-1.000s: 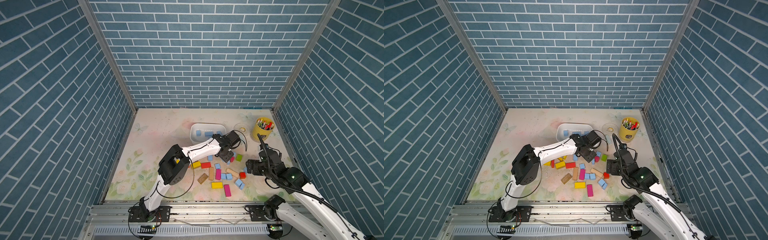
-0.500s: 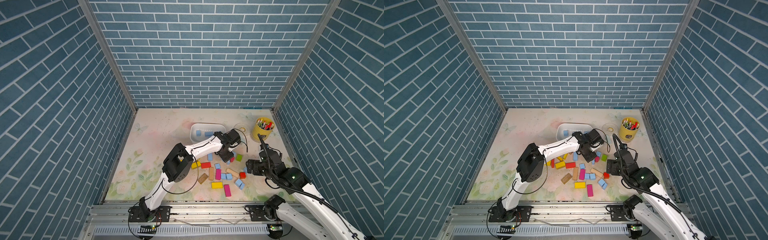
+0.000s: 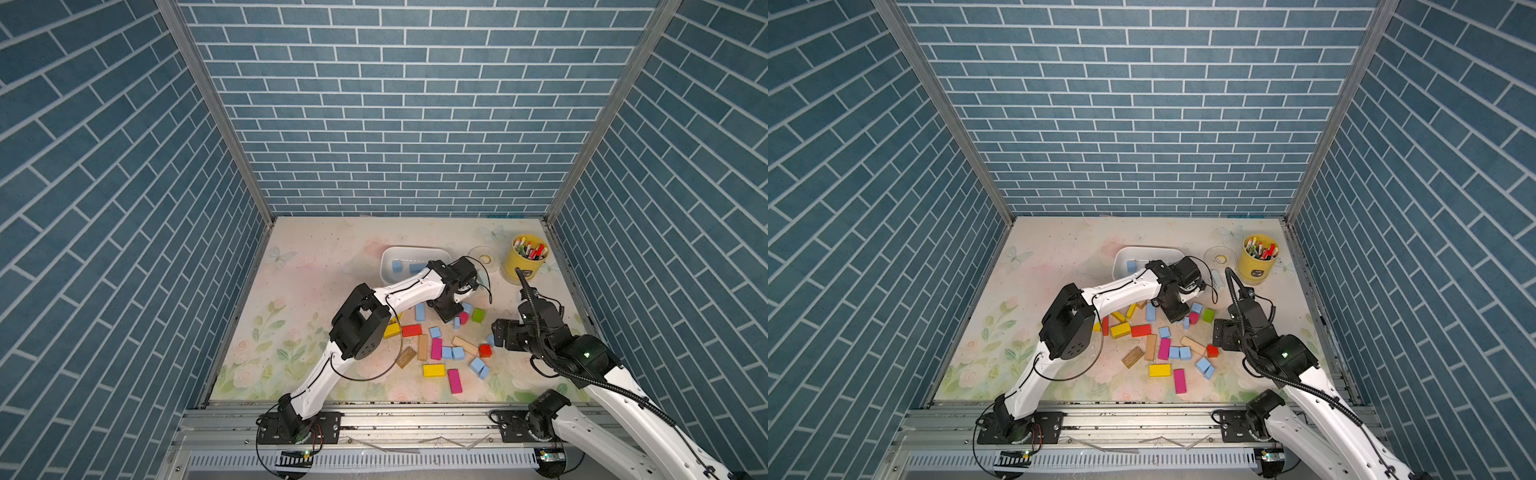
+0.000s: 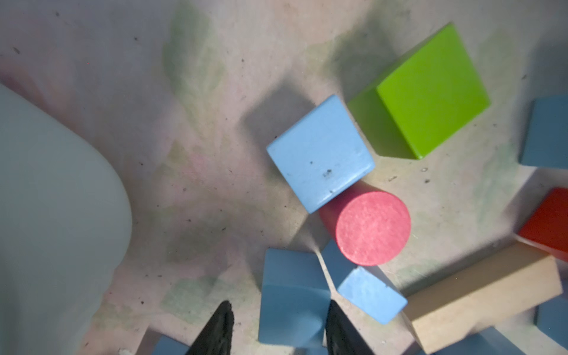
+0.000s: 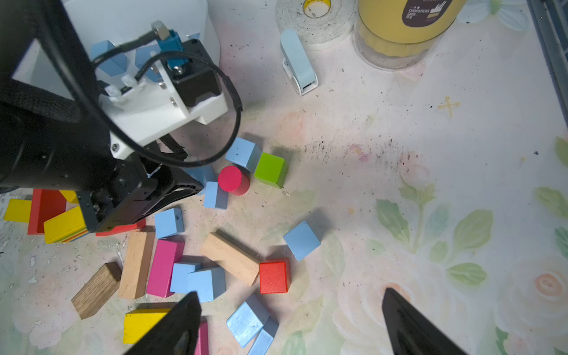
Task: Pick out the blue building blocks
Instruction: Pick up the building block from the center of the board.
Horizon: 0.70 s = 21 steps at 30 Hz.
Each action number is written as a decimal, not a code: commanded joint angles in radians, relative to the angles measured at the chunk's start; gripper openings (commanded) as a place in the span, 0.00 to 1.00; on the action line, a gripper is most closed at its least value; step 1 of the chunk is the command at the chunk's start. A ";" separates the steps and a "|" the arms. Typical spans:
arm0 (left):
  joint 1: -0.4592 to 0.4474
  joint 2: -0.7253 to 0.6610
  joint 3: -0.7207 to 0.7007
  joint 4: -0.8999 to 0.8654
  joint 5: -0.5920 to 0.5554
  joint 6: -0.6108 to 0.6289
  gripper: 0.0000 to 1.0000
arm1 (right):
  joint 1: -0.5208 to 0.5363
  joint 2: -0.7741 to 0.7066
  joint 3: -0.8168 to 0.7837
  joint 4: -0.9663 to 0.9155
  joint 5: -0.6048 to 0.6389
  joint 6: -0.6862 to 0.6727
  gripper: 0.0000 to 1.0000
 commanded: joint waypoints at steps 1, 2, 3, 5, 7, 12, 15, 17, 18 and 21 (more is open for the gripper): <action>0.009 0.016 0.026 -0.036 0.019 0.025 0.50 | -0.002 0.002 -0.005 -0.025 0.007 0.032 0.92; 0.009 0.019 0.026 -0.039 0.020 0.027 0.49 | -0.002 0.004 -0.004 -0.023 0.006 0.032 0.92; 0.009 0.022 0.030 -0.042 0.020 0.029 0.47 | -0.002 0.004 -0.005 -0.023 0.006 0.032 0.92; 0.011 0.030 0.035 -0.050 0.024 0.029 0.45 | -0.002 0.007 -0.006 -0.022 0.007 0.032 0.92; 0.012 0.036 0.041 -0.053 0.025 0.029 0.43 | -0.002 0.007 -0.005 -0.023 0.007 0.031 0.92; 0.012 0.032 0.040 -0.046 0.020 0.024 0.37 | -0.002 0.005 -0.005 -0.023 0.007 0.031 0.92; 0.013 0.022 0.033 -0.030 0.014 0.014 0.32 | -0.002 0.004 -0.005 -0.023 0.009 0.031 0.92; 0.012 0.006 0.024 -0.014 0.005 0.001 0.28 | -0.002 0.005 -0.003 -0.024 0.008 0.031 0.92; 0.012 -0.005 0.015 -0.005 -0.003 -0.006 0.26 | -0.002 0.004 -0.003 -0.025 0.007 0.030 0.92; 0.012 -0.050 -0.009 0.021 -0.030 -0.034 0.21 | -0.002 0.001 -0.002 -0.028 0.010 0.030 0.92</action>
